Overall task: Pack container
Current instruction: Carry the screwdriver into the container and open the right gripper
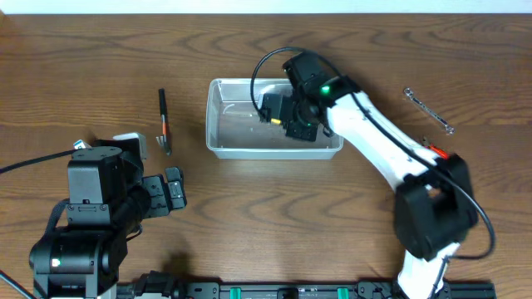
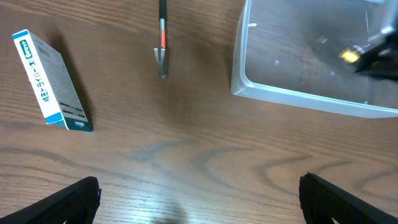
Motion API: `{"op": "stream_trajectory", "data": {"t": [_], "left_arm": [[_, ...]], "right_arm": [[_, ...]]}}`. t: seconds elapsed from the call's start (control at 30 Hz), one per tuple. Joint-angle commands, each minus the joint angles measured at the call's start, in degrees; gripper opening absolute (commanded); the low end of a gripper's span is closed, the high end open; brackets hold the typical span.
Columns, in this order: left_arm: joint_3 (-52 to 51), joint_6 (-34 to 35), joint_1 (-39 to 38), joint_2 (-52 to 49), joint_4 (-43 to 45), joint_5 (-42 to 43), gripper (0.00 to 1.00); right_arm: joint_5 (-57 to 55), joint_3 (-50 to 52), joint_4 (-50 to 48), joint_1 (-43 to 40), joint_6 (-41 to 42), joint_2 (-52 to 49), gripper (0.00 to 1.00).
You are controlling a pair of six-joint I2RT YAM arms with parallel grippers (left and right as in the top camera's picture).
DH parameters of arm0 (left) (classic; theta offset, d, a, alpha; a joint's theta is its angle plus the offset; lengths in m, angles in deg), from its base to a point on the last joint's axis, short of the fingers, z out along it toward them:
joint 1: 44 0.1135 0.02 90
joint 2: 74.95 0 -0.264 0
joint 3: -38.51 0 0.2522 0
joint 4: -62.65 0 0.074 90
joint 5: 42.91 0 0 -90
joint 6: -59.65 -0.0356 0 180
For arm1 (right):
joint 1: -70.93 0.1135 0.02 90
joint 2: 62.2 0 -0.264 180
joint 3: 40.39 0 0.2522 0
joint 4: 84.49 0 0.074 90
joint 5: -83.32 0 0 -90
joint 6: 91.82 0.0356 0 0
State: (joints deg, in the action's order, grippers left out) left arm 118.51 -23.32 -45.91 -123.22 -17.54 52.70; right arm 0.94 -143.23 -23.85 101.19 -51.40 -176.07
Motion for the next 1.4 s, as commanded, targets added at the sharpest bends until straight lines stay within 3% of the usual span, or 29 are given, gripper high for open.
{"op": "stream_trajectory", "data": {"t": [0.0, 0.5, 0.6, 0.7, 1.0, 1.1, 1.17, 1.27, 1.37], "left_arm": [[0.37, -0.98, 0.24, 0.04, -0.17, -0.09, 0.98], [0.37, -0.98, 0.24, 0.04, -0.20, -0.09, 0.98], [0.37, -0.98, 0.24, 0.04, -0.20, -0.09, 0.98], [0.37, -0.98, 0.24, 0.04, -0.20, -0.09, 0.98], [0.37, -0.98, 0.24, 0.04, -0.20, -0.09, 0.98], [0.37, -0.98, 0.24, 0.04, -0.20, -0.09, 0.98], [0.37, -0.98, 0.24, 0.04, -0.20, -0.09, 0.98], [0.37, -0.98, 0.24, 0.04, -0.20, -0.09, 0.98], [0.37, -0.98, 0.24, 0.04, -0.20, -0.09, 0.98]], "right_arm": [[1.86, -0.07, 0.09, 0.15, -1.42, -2.05, 0.01], [1.84, -0.04, 2.25, 0.15, -1.25, -4.20, 0.02], [1.84, -0.04, 2.25, 0.15, -1.20, -4.20, 0.09], [1.57, -0.07, 1.99, 0.13, 0.50, -4.20, 0.26], [1.27, -0.07, 0.52, -1.51, 7.96, -4.11, 0.45], [-0.87, -0.20, 0.00, -1.90, 11.65, -4.00, 0.47], [-3.82, -0.59, -0.59, -2.14, 16.17, -4.00, 0.40], [-8.35, -1.70, -0.85, -2.71, 22.69, -4.00, 0.10], [-10.38, -2.86, -0.85, -3.21, 26.88, -4.00, 0.01]]}}
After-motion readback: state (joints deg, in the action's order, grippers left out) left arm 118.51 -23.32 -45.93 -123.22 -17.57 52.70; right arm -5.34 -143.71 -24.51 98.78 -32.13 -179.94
